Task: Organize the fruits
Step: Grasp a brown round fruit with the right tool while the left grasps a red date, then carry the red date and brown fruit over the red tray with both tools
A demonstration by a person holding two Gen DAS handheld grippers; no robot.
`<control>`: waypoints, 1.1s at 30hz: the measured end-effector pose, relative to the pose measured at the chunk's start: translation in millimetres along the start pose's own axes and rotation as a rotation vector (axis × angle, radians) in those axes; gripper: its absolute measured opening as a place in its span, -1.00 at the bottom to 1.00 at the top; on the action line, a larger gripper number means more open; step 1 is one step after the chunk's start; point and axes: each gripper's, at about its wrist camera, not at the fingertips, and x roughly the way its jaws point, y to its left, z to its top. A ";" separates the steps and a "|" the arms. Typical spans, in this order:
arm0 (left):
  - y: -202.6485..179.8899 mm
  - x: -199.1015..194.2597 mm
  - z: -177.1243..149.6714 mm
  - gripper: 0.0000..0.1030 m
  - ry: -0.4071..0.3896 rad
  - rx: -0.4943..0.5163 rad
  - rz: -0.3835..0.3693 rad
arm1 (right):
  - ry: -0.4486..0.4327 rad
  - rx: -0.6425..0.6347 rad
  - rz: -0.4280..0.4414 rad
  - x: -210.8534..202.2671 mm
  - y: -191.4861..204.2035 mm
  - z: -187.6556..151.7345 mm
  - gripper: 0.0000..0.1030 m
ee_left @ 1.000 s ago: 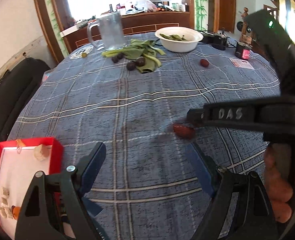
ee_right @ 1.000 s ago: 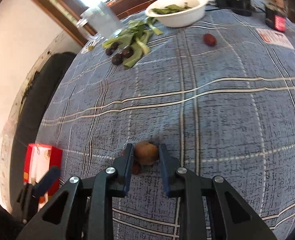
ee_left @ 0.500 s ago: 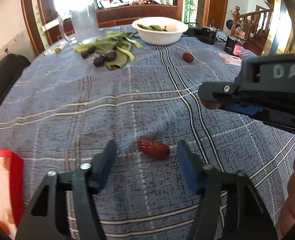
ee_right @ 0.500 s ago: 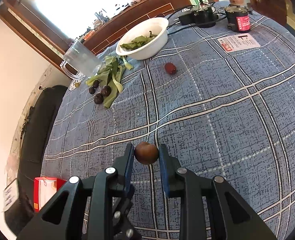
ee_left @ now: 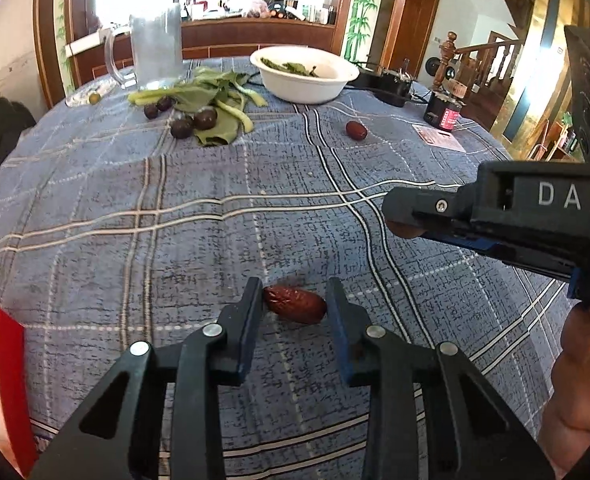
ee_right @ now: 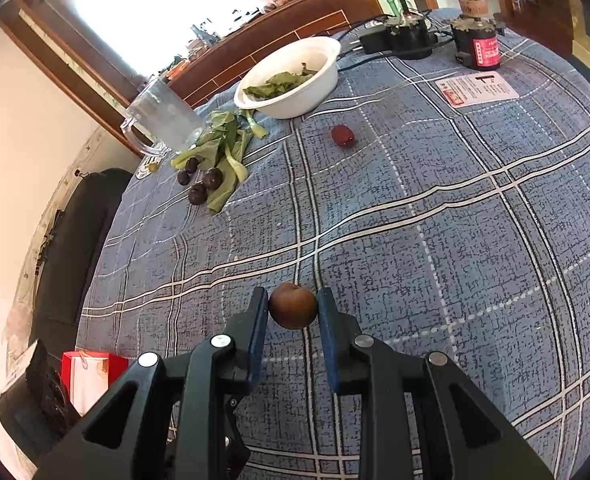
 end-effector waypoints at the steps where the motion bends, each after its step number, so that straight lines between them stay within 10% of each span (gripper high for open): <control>1: 1.8 -1.6 0.7 -0.34 -0.007 0.001 0.005 | -0.005 -0.006 -0.004 -1.0 1.7 -1.3 -0.53; 33: 45.4 -62.7 10.1 -0.33 -0.256 -0.115 0.306 | -0.109 -0.141 0.091 -13.9 49.6 -26.7 -0.53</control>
